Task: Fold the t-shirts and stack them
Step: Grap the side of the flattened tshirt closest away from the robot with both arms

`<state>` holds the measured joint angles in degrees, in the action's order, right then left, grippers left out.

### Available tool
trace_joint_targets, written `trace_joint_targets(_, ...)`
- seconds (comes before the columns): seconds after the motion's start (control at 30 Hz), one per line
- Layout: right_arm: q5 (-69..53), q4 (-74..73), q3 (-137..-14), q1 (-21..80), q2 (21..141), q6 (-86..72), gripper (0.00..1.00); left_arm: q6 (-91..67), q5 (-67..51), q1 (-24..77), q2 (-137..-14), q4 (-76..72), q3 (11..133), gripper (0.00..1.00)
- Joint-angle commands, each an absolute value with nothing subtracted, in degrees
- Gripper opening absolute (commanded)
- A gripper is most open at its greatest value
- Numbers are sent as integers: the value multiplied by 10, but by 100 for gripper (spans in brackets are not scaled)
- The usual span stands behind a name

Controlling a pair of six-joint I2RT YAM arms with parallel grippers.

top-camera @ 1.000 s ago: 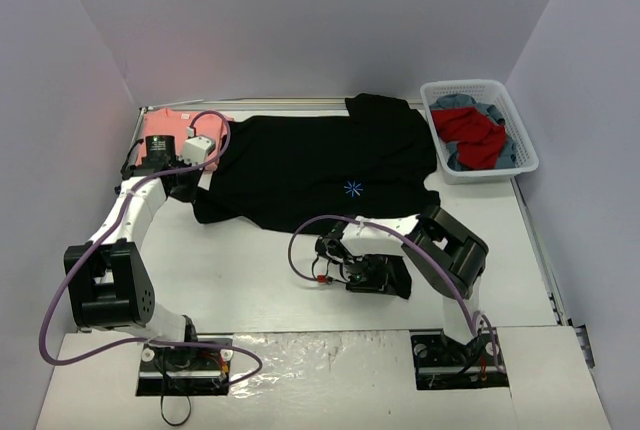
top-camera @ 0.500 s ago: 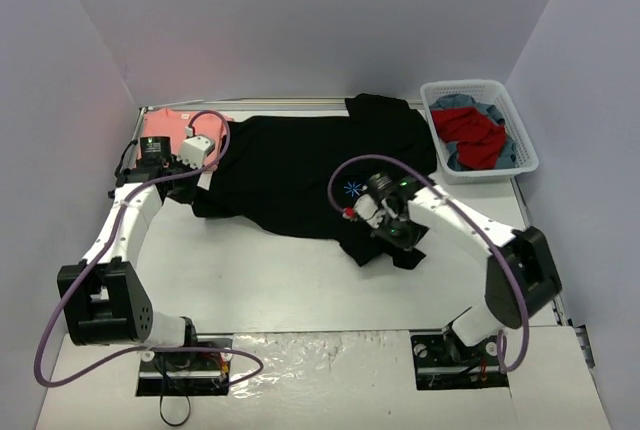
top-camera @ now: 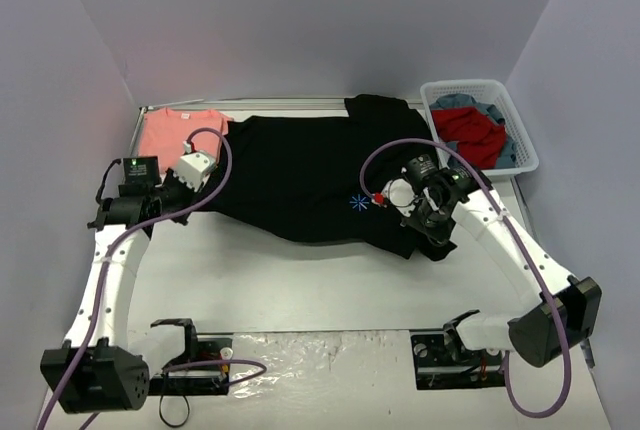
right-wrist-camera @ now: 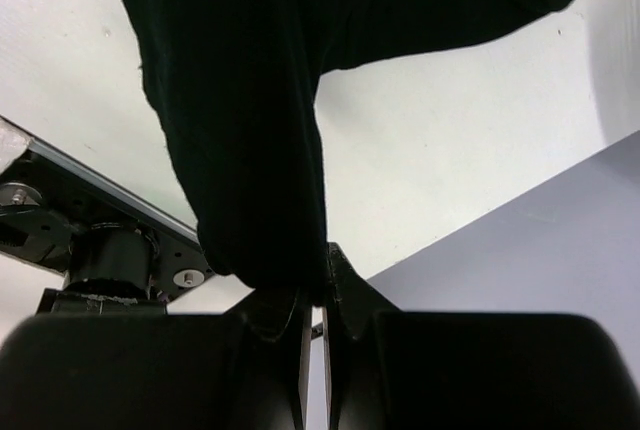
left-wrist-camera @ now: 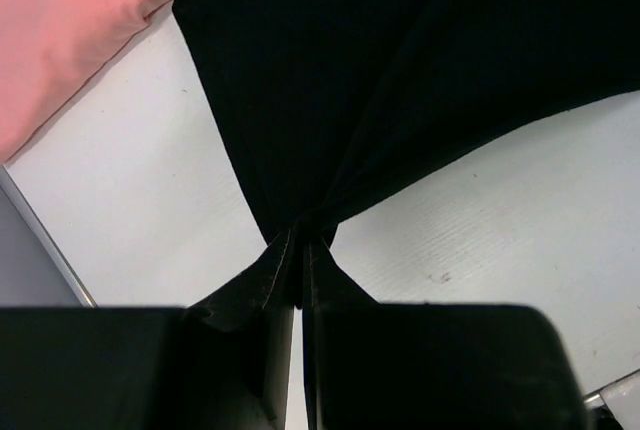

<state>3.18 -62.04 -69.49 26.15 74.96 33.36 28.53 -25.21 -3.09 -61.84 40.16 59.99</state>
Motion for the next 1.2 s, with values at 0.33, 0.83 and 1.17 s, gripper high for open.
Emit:
trace_joint_targets(0.33, 6, -679, -709, 234, 660, 344, 0, 395, -316, -29, -513, 546, 552, 2)
trace_joint_targets(0.83, -17, -602, -786, 211, 771, 382, 0, 310, -220, -29, -487, 415, 486, 2)
trace_joint_targets(1.17, -29, -580, -967, 138, 987, 409, 0, 298, -162, -31, -648, 331, 531, 2)
